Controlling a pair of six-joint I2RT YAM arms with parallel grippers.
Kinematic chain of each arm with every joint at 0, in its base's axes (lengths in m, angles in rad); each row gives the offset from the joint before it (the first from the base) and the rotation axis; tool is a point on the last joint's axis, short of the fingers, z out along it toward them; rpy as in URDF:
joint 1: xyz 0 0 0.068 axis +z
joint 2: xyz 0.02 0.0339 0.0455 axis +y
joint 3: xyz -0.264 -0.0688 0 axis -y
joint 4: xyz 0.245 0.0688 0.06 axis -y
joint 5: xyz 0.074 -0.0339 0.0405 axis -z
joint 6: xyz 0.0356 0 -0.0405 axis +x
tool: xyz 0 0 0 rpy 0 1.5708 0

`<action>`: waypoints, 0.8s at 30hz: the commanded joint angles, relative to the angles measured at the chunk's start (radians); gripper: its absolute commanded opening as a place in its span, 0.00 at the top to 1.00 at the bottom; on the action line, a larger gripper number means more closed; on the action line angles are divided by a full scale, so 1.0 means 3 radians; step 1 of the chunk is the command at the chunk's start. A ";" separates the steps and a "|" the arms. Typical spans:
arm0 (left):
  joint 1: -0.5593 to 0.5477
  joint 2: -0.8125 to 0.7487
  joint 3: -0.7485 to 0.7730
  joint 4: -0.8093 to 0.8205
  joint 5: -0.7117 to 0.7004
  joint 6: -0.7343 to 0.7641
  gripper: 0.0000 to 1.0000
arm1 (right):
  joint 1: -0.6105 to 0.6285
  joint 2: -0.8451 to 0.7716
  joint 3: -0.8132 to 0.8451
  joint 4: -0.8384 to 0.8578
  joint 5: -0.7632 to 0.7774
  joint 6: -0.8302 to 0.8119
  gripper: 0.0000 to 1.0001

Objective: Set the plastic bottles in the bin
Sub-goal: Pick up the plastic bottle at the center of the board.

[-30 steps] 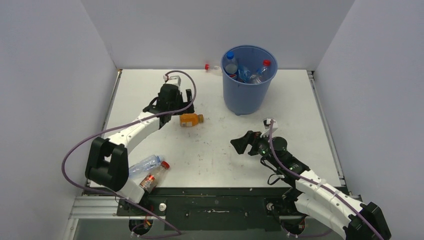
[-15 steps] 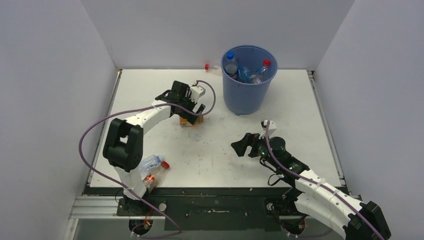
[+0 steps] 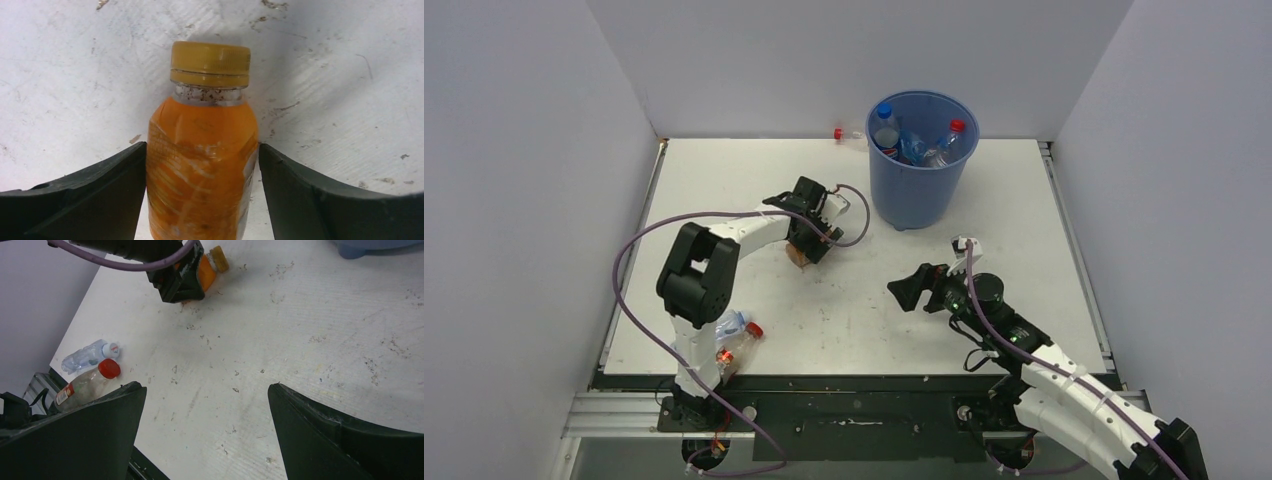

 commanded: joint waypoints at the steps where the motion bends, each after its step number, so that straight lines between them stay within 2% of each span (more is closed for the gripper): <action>1: -0.0083 -0.0065 0.0130 -0.0132 -0.0119 -0.0192 0.29 | 0.0019 -0.0057 0.0194 0.0031 -0.0010 -0.0040 0.03; 6: -0.0085 -0.0370 0.0113 -0.0286 -0.0029 -0.0511 0.54 | 0.0018 -0.0137 0.0216 -0.0027 0.0012 -0.0028 0.03; 9: -0.0084 -0.0848 0.0011 -0.0215 0.0054 -0.0687 0.61 | 0.0018 -0.0227 0.0306 -0.0146 0.0042 -0.0073 0.03; 11: -0.0061 -0.1253 -0.0131 -0.0011 0.0365 -0.0856 0.64 | 0.0018 -0.0302 0.0359 -0.0154 -0.0026 -0.0189 0.04; 13: 0.0001 -0.1716 -0.0461 0.0442 0.0756 -0.1114 0.71 | 0.0018 -0.0406 0.0395 -0.0138 -0.0186 -0.0320 0.05; 16: 0.0047 -0.2518 -0.1100 0.1287 0.1389 -0.1309 0.75 | 0.0018 -0.0641 0.0419 0.0005 -0.0289 -0.0212 0.10; 19: -0.0023 -0.3142 -0.1770 0.2224 0.1911 -0.1416 0.76 | 0.0019 -0.0696 0.0486 0.0333 -0.0601 -0.0116 0.10; 21: -0.0172 -0.3483 -0.2187 0.2701 0.2051 -0.1404 0.77 | 0.0023 -0.0548 0.0708 0.0373 -0.0853 -0.0103 0.10; 24: -0.0430 -0.3813 -0.2471 0.3010 0.2051 -0.1421 0.77 | 0.0036 -0.0324 0.0974 0.0445 -0.0953 0.0013 0.10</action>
